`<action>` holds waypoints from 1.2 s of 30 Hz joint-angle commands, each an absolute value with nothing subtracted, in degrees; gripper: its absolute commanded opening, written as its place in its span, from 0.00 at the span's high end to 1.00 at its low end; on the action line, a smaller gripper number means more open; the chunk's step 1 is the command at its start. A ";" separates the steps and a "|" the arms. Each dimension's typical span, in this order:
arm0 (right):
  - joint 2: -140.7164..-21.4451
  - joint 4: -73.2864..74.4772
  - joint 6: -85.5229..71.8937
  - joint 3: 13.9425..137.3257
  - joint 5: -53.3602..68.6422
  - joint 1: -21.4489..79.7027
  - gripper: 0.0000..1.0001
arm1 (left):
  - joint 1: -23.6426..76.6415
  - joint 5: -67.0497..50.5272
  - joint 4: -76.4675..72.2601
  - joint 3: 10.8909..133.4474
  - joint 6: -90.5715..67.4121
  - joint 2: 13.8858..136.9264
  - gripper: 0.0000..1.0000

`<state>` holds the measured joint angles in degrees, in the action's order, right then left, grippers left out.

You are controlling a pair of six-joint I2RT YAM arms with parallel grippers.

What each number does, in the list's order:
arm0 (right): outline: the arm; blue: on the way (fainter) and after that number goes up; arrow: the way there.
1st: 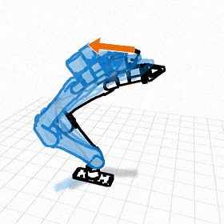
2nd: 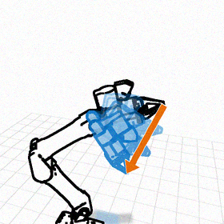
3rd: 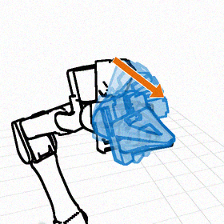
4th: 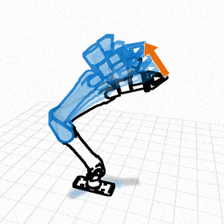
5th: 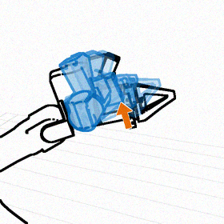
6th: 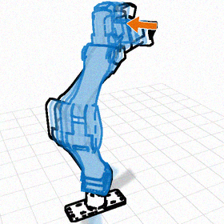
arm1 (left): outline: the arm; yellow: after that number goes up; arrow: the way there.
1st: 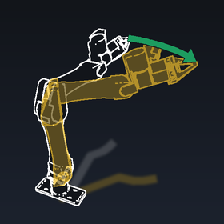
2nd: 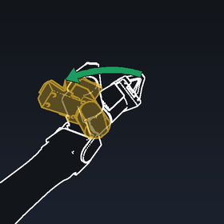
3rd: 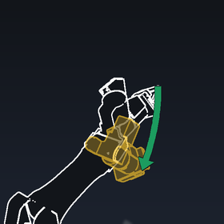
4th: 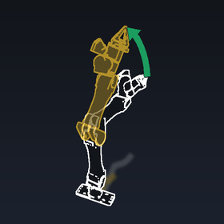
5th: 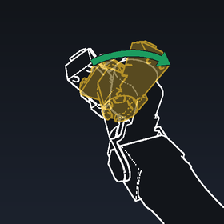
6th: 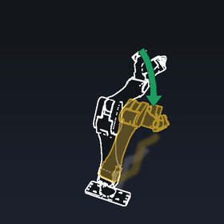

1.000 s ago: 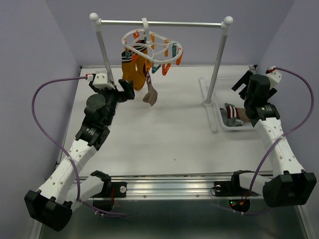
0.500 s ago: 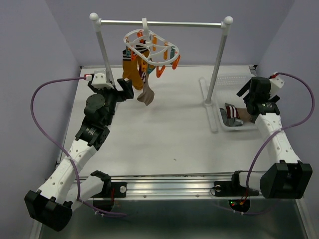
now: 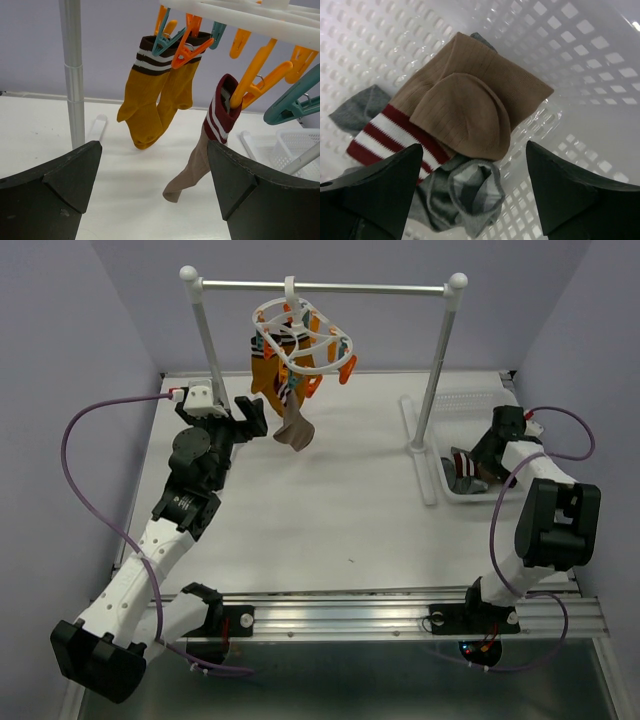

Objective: Clip the socks to the hanger
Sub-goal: Pick up the sock from the bin.

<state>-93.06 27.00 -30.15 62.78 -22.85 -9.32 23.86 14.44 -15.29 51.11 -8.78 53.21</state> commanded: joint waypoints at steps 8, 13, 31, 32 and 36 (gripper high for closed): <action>-98.79 21.37 -29.00 62.67 -21.44 -10.55 0.43 | 23.12 15.82 -19.07 51.24 -7.12 53.44 0.01; -98.00 20.39 -27.87 63.81 -20.13 -10.55 0.84 | 23.03 16.26 -18.63 51.59 -7.21 53.00 0.01; -77.27 11.43 -11.00 63.72 -12.67 -10.55 0.99 | 23.03 12.41 -20.39 50.63 -8.09 52.38 0.01; -75.43 10.99 -10.03 63.72 -11.44 -10.55 0.99 | 23.03 11.35 -20.39 50.54 -7.04 52.12 0.01; -71.64 9.93 -6.95 65.65 -0.74 -10.55 0.99 | 23.03 -3.10 -20.57 48.09 -2.22 50.37 0.01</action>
<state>-75.29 14.63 -11.84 62.87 -11.11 -10.48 23.18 9.63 -17.34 50.41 -7.31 53.36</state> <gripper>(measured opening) 0.052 0.990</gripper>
